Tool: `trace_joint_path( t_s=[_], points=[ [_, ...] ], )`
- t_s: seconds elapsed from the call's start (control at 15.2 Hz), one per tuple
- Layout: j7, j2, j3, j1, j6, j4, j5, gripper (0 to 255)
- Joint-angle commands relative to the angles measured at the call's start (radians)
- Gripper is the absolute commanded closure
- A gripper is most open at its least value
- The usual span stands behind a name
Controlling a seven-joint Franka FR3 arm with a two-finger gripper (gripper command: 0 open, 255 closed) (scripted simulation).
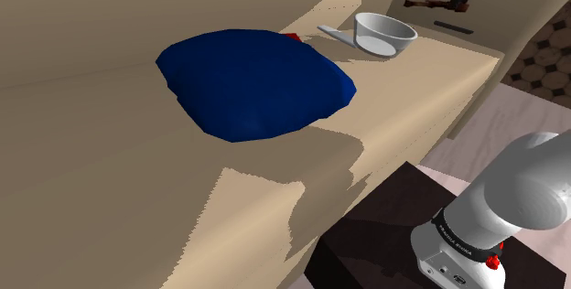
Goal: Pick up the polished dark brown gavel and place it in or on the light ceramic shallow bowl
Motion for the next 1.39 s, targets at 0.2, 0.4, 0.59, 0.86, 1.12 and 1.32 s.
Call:
trace_joint_path(
  t_s=[0.2,0.4,0.59,0.86,1.12,1.32],
  points=[
    [-0.057,0.221,-0.065,0.016,-0.015,0.216,0.093,255],
    [-0.105,0.385,-0.106,-0.004,-0.049,0.39,0.181,255],
    [-0.157,0.6,-0.137,-0.078,-0.129,0.65,0.312,255],
    [-0.141,0.546,-0.125,-0.05,-0.048,0.523,0.275,255],
    [-0.127,0.505,-0.12,-0.028,0.024,0.417,0.25,255],
    [-0.118,0.481,-0.116,-0.016,0.074,0.346,0.236,255]
  ],
)
